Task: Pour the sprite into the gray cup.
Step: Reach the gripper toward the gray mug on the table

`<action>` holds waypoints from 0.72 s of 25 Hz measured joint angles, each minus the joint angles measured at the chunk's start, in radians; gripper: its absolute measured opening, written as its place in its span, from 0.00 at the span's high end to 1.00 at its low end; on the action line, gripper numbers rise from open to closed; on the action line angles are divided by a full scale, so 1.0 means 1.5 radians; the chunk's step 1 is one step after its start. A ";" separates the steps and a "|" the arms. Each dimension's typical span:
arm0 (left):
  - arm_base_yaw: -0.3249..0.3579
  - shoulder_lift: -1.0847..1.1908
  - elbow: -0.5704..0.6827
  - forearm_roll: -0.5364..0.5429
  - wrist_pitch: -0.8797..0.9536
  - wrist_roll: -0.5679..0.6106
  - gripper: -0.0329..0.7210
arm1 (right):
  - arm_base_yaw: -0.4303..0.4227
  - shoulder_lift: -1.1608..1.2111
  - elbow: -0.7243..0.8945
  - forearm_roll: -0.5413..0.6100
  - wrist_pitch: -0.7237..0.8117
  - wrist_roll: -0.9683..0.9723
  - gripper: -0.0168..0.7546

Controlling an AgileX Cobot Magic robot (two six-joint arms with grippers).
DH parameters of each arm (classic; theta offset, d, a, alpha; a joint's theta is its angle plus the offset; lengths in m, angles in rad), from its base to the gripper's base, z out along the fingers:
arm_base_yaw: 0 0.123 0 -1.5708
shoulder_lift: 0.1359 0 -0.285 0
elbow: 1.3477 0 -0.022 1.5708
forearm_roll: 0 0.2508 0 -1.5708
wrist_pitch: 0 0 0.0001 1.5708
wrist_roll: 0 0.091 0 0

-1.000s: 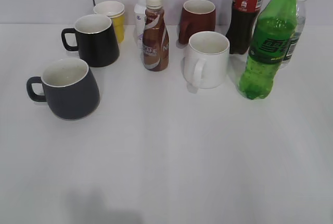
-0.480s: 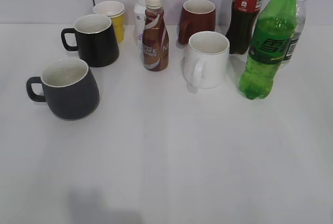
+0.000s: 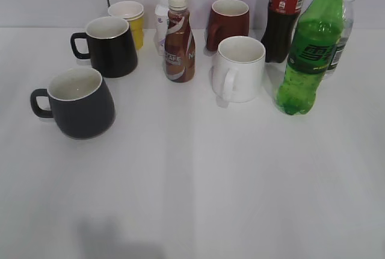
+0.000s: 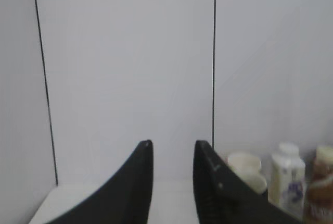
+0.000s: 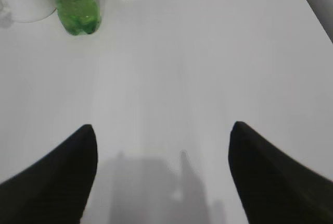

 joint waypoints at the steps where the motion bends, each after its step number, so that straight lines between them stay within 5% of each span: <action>1: 0.000 0.022 0.008 0.000 -0.046 0.000 0.67 | 0.000 0.000 0.000 0.000 0.000 0.000 0.22; 18: 0.000 0.640 0.108 0.099 -0.583 0.000 0.63 | 0.000 0.000 0.000 0.000 0.000 0.000 0.22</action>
